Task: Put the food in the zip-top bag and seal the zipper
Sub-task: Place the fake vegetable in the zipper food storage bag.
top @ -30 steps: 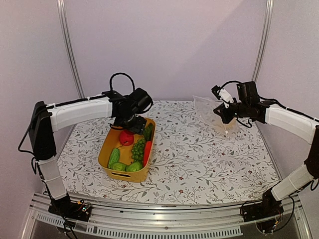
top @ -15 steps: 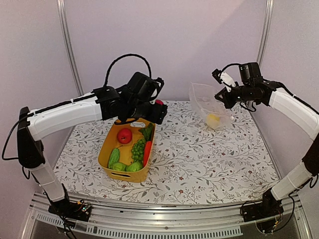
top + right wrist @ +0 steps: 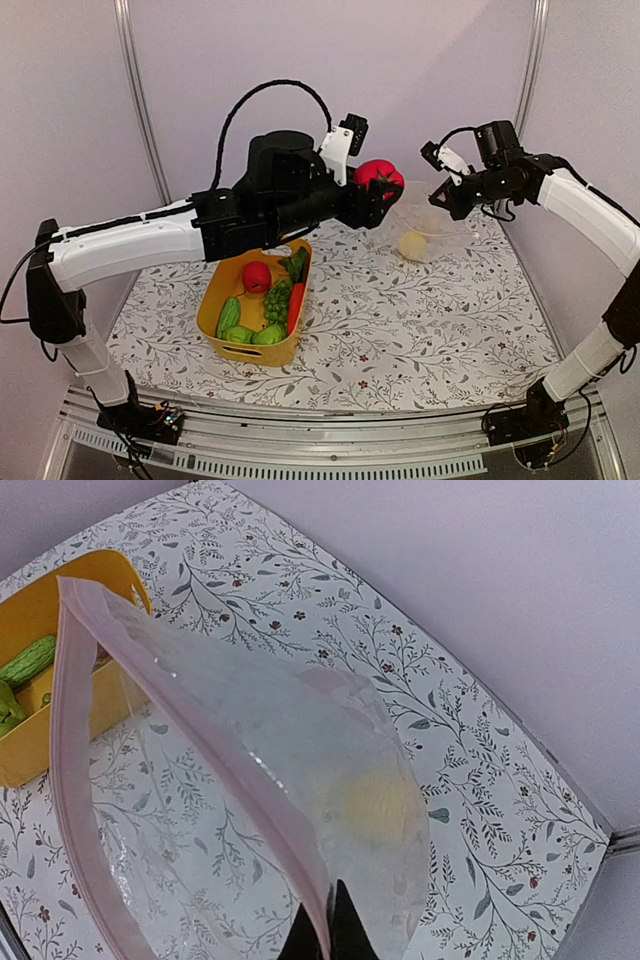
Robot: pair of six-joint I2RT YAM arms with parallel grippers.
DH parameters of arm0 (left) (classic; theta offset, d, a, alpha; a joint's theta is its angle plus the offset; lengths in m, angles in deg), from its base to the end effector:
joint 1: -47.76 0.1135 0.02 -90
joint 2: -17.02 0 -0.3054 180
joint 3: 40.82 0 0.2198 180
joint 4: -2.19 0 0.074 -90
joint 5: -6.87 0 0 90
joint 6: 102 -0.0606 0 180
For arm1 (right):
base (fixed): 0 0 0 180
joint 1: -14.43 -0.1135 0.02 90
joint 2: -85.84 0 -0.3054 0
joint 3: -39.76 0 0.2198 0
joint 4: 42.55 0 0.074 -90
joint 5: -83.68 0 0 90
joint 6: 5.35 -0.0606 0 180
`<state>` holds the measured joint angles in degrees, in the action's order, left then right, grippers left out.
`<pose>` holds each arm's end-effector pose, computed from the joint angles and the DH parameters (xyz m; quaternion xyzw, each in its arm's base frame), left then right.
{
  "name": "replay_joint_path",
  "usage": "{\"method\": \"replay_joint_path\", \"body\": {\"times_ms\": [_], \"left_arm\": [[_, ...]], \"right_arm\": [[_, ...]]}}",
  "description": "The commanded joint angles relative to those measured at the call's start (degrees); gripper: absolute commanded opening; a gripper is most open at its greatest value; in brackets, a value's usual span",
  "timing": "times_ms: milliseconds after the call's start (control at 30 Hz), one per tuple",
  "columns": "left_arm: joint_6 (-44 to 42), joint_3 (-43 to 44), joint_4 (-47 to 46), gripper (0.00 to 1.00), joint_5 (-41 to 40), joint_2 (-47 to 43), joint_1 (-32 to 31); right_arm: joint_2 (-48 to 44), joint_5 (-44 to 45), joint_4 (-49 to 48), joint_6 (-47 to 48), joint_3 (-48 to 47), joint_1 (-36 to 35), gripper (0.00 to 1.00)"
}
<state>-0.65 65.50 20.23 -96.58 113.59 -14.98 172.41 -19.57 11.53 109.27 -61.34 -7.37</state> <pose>0.1972 -0.3519 0.4349 0.2567 0.7101 -0.3207 0.5719 0.2892 0.1306 0.3888 -0.3993 0.8065 0.0939 0.4258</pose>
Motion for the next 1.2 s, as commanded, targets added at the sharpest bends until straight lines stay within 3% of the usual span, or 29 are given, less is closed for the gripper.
{"method": "replay_joint_path", "body": {"times_ms": [0, 167, 533, 700, 800, 967, 1167], "left_arm": [[2.47, 3.59, -9.75, 0.71, 4.23, 5.94, -0.18], [3.93, 12.32, -4.92, 0.72, -1.43, 13.04, -0.03], [4.76, 17.03, -4.9, 0.74, -3.5, 21.68, 1.23], [4.69, 21.97, 1.34, 0.76, -6.67, 26.45, 2.48], [4.91, 25.41, 5.03, 0.8, -9.56, 29.26, 2.95], [4.23, 29.08, 7.45, 0.95, -15.24, 32.16, 3.02], [0.06, 29.75, 4.18, 1.0, -17.01, 32.08, 2.71]], "right_arm": [[1.21, -2.21, 1.87, -1.92, -2.12, -0.4, 0.0], [1.5, -4.15, 2.61, -4.03, -3.69, -0.39, 0.0], [1.77, -6.17, 3.76, -6.84, -5.36, -0.38, 0.0], [0.68, -7.26, 4.37, -7.5, -5.07, -0.42, 0.0], [-0.02, -7.39, 4.66, -7.91, -5.01, -0.42, 0.0], [-1.16, -8.75, 5.15, -8.94, -5.28, -0.36, 0.0], [-0.99, -8.27, 5.27, -9.46, -5.46, -0.37, 0.0]]}}
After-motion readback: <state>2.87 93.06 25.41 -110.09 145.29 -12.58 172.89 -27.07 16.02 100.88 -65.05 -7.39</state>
